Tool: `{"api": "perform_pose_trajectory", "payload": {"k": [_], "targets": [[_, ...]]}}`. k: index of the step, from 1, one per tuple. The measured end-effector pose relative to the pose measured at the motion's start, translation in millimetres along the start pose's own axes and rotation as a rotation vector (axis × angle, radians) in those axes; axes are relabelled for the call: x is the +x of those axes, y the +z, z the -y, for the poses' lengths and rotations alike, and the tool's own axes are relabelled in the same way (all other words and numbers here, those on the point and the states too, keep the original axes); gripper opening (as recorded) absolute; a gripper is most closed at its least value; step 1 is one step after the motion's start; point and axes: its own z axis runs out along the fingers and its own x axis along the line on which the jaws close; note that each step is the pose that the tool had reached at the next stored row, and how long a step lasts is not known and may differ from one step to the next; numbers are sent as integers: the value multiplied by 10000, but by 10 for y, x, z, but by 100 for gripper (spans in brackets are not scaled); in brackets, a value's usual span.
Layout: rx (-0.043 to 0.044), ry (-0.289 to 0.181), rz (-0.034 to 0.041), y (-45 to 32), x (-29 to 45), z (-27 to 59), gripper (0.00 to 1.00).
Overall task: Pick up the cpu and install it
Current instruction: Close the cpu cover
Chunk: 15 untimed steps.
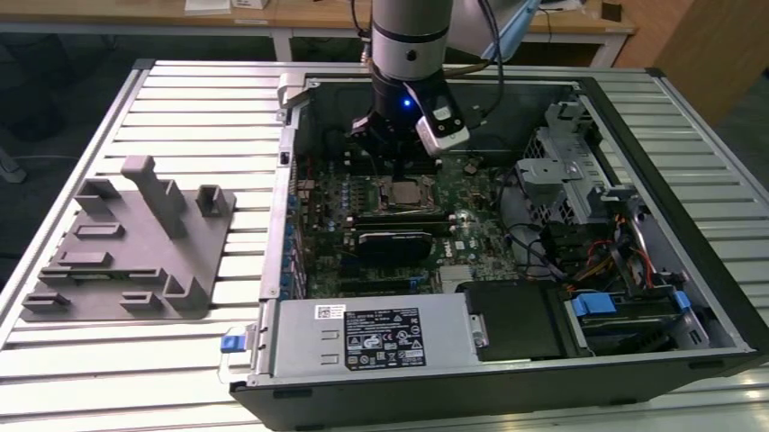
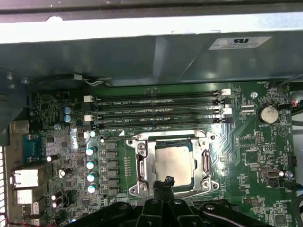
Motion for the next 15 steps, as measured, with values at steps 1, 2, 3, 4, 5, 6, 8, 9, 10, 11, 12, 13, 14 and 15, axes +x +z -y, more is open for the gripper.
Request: {"api": "perform_pose_trajectory", "payload": {"k": [1, 2, 3, 4, 5, 6, 8, 9, 10, 11, 12, 13, 14, 15], "targets": [[0, 0, 0, 3, 0, -5, 11], [-1, -2, 0, 17, 3, -27, 11], [0, -2, 0, 36, 3, -27, 11], [0, -2, 0, 40, 3, -27, 11], [1, -2, -1, 50, 3, -26, 11], [1, -2, -1, 54, 3, -26, 11], [0, -2, 0, 67, 3, -26, 11], [1, -2, 0, 78, 4, -25, 11], [0, -2, 0, 82, 4, -25, 11], [1, -2, 0, 85, 4, -25, 11], [1, -2, -1, 89, 4, -25, 11], [1, -1, -1, 93, 4, -25, 11], [1, -2, -1, 97, 4, -24, 11], [2, -1, -1, 113, 5, -24, 11]]}}
